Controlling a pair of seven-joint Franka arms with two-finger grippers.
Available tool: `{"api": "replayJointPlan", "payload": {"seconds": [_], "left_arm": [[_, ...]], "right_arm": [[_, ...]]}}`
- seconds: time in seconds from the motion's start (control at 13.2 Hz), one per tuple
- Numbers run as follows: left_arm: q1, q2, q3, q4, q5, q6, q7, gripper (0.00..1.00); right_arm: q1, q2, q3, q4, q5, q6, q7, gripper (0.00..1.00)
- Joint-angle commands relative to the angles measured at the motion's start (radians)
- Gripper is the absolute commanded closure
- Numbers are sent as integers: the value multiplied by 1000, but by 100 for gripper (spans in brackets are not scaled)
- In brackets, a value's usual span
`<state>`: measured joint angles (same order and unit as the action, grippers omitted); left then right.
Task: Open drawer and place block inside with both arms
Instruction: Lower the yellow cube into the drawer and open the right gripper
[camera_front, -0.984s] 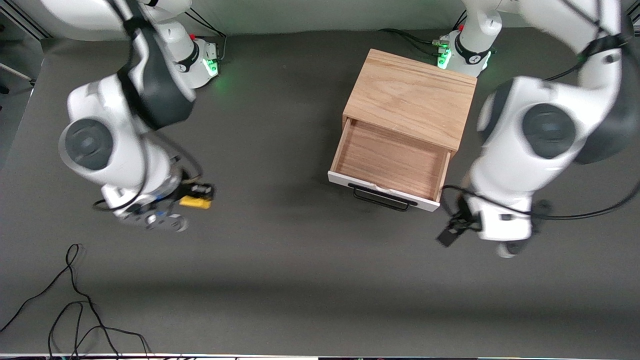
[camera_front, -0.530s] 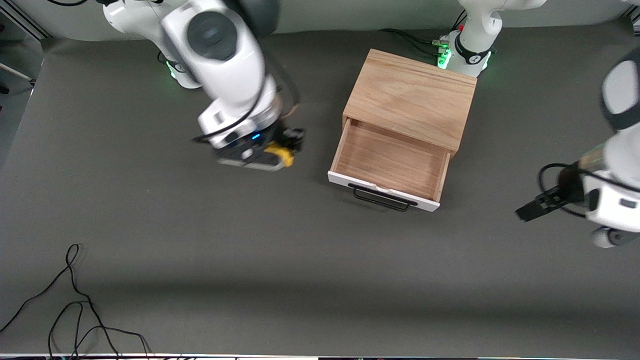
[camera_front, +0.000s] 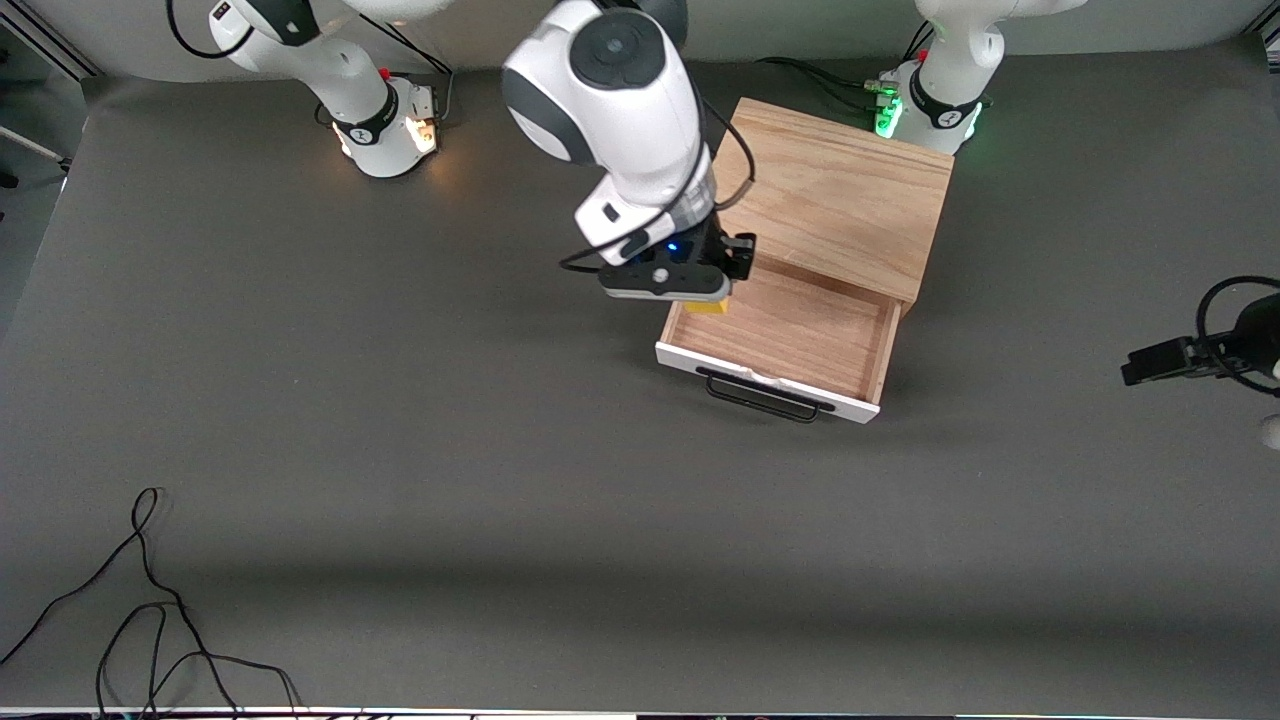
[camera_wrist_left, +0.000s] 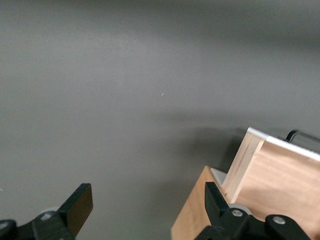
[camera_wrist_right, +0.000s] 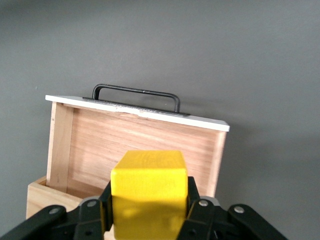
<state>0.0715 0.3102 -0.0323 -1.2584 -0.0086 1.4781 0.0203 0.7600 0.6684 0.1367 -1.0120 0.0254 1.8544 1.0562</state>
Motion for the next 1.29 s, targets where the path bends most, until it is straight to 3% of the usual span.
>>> {"api": "replayJointPlan", "payload": {"seconds": [0.0, 0.15, 0.45, 0.68, 0.83, 0.91, 0.98, 1.21], "left_arm": [[-4, -94, -8, -99, 42, 4, 59, 0], [-13, -124, -9, -128, 42, 17, 56, 0], [-16, -244, -17, -292, 26, 112, 44, 0], [-36, -263, -26, -315, 26, 126, 43, 0], [-36, -278, -35, -328, 29, 122, 41, 0], [-36, -279, -35, -331, 29, 123, 41, 0], [-36, -278, -35, -331, 32, 126, 41, 0], [-44, -270, -35, -326, 35, 130, 41, 0]], "right_arm": [[54, 107, -5, 50, -2, 37, 31, 100], [82, 167, -9, 47, -7, 55, 41, 100], [122, 226, -12, 46, -9, 77, 93, 100], [122, 244, -12, 44, -9, 101, 116, 96], [124, 244, -12, 44, -10, 101, 117, 70], [128, 244, -12, 44, -39, 101, 117, 17], [131, 244, -11, 41, -82, 101, 120, 0], [133, 240, -9, 41, -87, 101, 143, 0]]}}
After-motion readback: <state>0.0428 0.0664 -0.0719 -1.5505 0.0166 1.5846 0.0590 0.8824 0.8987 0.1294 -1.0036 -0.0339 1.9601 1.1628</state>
